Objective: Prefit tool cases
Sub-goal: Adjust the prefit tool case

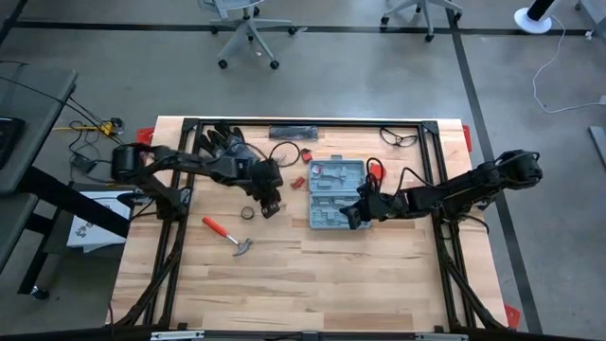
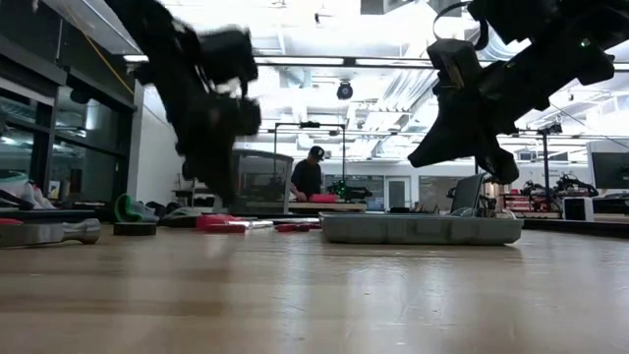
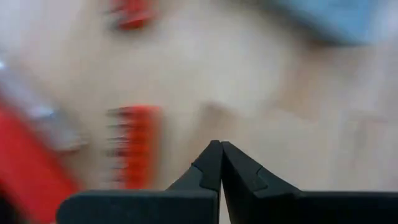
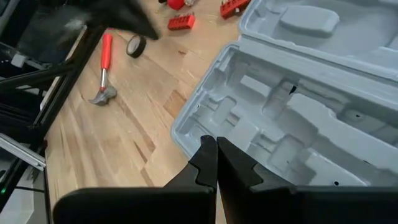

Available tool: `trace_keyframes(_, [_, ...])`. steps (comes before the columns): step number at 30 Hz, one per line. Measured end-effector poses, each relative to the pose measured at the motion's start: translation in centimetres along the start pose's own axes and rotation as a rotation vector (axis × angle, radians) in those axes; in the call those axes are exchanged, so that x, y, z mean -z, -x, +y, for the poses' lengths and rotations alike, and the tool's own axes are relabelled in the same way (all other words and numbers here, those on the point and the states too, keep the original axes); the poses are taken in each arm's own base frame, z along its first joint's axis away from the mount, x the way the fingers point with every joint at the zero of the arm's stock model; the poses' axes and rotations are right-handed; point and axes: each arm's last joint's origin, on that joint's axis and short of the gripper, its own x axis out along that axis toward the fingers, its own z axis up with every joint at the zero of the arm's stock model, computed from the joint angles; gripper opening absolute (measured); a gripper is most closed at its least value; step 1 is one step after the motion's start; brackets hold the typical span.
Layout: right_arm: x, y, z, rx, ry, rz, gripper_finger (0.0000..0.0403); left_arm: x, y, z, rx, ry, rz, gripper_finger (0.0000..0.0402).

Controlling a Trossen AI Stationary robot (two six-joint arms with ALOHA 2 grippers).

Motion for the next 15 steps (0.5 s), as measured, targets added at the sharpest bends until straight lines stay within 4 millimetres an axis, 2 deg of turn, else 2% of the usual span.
trace_keyframes(6, [0.4,0.1,0.2,-0.006,0.022,0.016,0.0,2.4,2.4,-4.7,0.088,-0.101,0.065,0.0001])
trace_keyframes(15, [1.6,0.5,0.2,0.015,0.066,0.07,0.0,7.3,2.1,-9.7,0.165,-0.167,0.301,0.0])
